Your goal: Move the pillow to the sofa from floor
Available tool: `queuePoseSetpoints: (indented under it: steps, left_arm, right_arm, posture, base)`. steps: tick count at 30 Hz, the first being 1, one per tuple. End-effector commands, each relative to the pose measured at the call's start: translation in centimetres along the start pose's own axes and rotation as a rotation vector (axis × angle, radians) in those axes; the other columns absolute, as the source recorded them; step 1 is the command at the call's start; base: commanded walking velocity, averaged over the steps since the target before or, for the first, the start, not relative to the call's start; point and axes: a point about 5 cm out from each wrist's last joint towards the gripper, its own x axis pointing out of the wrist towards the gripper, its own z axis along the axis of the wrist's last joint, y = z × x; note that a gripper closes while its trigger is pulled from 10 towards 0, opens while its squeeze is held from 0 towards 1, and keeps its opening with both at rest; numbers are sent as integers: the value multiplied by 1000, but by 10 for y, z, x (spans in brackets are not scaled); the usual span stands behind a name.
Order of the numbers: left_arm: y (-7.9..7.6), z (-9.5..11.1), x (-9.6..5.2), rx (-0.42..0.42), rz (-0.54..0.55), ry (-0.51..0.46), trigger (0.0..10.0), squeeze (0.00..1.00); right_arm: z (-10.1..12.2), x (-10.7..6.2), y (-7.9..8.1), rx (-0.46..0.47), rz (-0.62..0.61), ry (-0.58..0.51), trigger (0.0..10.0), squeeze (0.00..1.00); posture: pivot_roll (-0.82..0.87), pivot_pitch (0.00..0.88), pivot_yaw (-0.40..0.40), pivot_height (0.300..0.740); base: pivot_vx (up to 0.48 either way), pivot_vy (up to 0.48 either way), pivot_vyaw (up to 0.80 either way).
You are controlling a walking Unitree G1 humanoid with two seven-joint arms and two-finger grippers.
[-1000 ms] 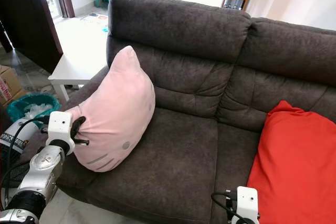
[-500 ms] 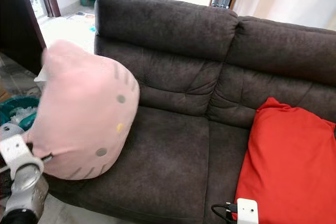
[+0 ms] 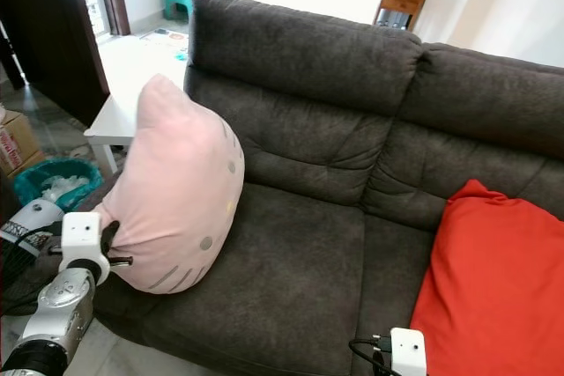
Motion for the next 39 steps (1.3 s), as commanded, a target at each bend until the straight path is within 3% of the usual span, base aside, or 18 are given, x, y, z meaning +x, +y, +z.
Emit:
queuePoseSetpoints:
  steps: [1,4,5,9,11,13,14,16,18,21,26,34,35,36,37,39]
  left_arm:
    - [-13,-8,-2,112,-137,41,10000,0]
    - [-26,-9,-6,184,-286,31,10000,0]
    - [-26,-9,-6,184,-286,31,10000,0]
    - [-46,-10,-16,218,-500,19,10000,0]
    - [-47,-10,-17,231,-508,17,10000,0]
    - [-43,-8,-15,242,-463,6,10000,0]
    - [-31,-4,-9,234,-345,-16,10000,0]
    - [-25,-1,-8,230,-293,-25,10000,0]
    - [-6,6,-4,214,-133,-53,10000,0]
    - [11,15,-3,166,5,-90,10000,0]
    - [21,26,-3,97,93,-157,10000,0]
    - [14,35,-2,63,102,-221,10000,0]
    - [14,38,-2,61,106,-238,10000,580]
    - [14,40,-2,58,109,-249,10000,580]
    - [15,44,-2,57,117,-271,10000,1000]
    - [17,49,-3,56,128,-296,10000,1000]
  right_arm:
    - [-1,0,-8,-1,-18,16,10000,0]
    - [-2,-1,-11,0,-22,25,10000,0]
    - [-2,-1,-11,0,-22,25,10000,0]
    - [-3,-1,-16,1,-26,38,10000,0]
    - [-4,-1,-17,2,-27,41,10000,0]
    - [-5,-2,-18,3,-27,46,10000,0]
    - [-7,-2,-19,4,-25,49,10000,0]
    - [-7,-3,-19,3,-24,50,10000,0]
    - [-10,-4,-20,4,-24,58,10000,0]
    - [-12,-4,-21,2,-25,66,10000,0]
    - [-15,-5,-22,4,-28,80,10000,0]
    - [-18,-6,-22,6,-30,97,10000,0]
    - [-18,-6,-22,7,-31,100,10000,0]
    - [-19,-6,-23,7,-32,102,10000,0]
    - [-20,-7,-23,8,-34,106,10000,0]
    - [-19,-6,-22,8,-32,103,10000,0]
  posture:
    - [114,0,-145,740]
    - [115,0,-146,740]
    - [115,0,-146,740]
    - [118,0,-148,740]
    - [118,0,-149,740]
    - [118,0,-149,740]
    - [118,0,-151,740]
    - [119,0,-151,740]
    - [119,0,-152,740]
    - [121,0,-153,740]
    - [121,0,-153,740]
    - [119,0,-153,740]
    - [119,0,-153,740]
    - [120,0,-153,740]
    - [121,0,-154,740]
    - [121,0,-154,740]
  base:
    - [0,0,0]
    - [0,0,0]
    - [0,0,0]
    - [0,0,0]
    - [0,0,0]
    - [0,0,0]
    - [0,0,0]
    - [0,0,0]
    - [0,0,0]
    - [0,0,0]
    - [0,0,0]
    - [0,0,0]
    - [0,0,0]
    - [0,0,0]
    - [0,0,0]
    - [0,0,0]
